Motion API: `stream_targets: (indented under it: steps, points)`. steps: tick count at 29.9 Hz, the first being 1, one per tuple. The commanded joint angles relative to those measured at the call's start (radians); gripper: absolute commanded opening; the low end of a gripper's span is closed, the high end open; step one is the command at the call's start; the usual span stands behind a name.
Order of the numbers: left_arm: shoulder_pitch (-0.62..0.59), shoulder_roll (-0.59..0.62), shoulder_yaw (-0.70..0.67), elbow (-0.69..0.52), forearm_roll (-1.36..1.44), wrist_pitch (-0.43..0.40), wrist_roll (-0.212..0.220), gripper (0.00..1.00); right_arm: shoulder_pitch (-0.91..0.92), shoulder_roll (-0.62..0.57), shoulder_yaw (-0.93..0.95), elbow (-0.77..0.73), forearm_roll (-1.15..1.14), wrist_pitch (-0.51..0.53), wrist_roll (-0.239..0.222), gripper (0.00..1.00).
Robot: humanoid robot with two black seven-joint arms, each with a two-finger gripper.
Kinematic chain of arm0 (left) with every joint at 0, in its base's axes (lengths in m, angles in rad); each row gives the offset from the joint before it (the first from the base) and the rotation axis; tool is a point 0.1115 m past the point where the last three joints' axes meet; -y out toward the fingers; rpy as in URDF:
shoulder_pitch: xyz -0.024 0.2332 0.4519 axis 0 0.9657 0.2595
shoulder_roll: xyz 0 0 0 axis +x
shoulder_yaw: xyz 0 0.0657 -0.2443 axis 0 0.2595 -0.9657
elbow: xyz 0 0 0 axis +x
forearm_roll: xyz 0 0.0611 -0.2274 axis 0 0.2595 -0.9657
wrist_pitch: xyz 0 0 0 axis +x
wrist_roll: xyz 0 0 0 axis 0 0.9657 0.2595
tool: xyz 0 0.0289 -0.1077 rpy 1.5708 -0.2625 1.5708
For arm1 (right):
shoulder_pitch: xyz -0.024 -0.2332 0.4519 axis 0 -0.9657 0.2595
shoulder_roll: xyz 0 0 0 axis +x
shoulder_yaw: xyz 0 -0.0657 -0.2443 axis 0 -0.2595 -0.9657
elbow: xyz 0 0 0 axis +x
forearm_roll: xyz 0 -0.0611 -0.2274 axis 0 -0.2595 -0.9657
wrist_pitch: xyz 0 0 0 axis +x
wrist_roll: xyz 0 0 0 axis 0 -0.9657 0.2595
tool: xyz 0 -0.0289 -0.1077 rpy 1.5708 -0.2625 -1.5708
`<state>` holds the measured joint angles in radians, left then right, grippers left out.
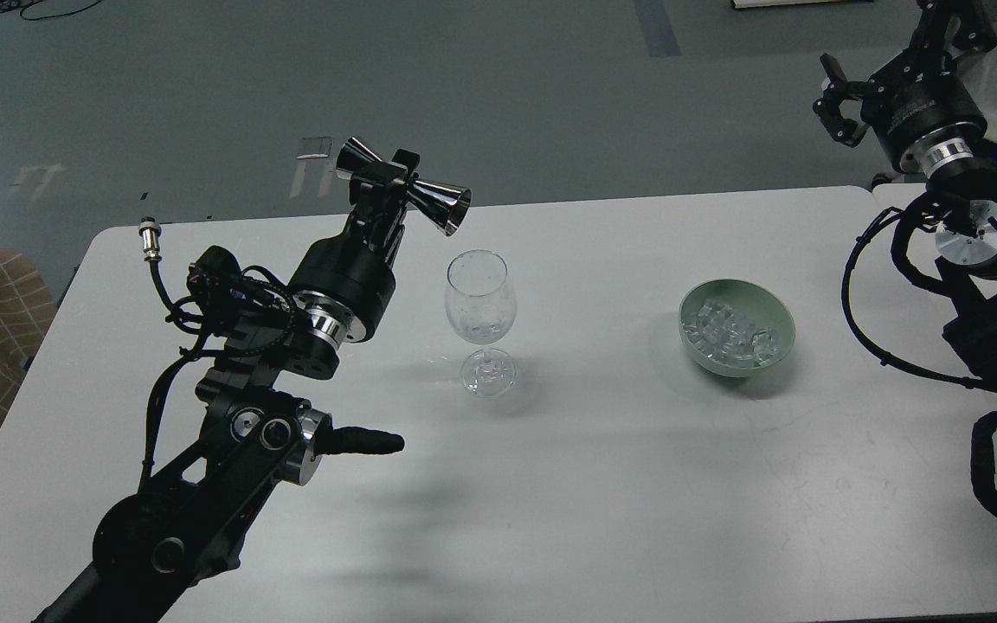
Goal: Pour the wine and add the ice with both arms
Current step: 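Tilt the jigger over the wine glass to pour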
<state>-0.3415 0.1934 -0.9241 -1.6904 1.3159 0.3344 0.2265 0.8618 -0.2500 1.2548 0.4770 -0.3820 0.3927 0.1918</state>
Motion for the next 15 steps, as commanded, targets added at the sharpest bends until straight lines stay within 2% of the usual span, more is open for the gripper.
stream_targets:
  steps: [1, 15]
  points:
    - [-0.004, 0.0, 0.028, 0.0, 0.023, 0.0, -0.001, 0.0, -0.001, 0.0, 0.0, 0.0, 0.0, 0.0, 0.0, 1.0]
    - [-0.004, 0.012, 0.044, 0.0, 0.112, 0.0, -0.021, 0.0, -0.006, 0.0, -0.002, 0.0, 0.0, 0.0, 0.0, 1.0]
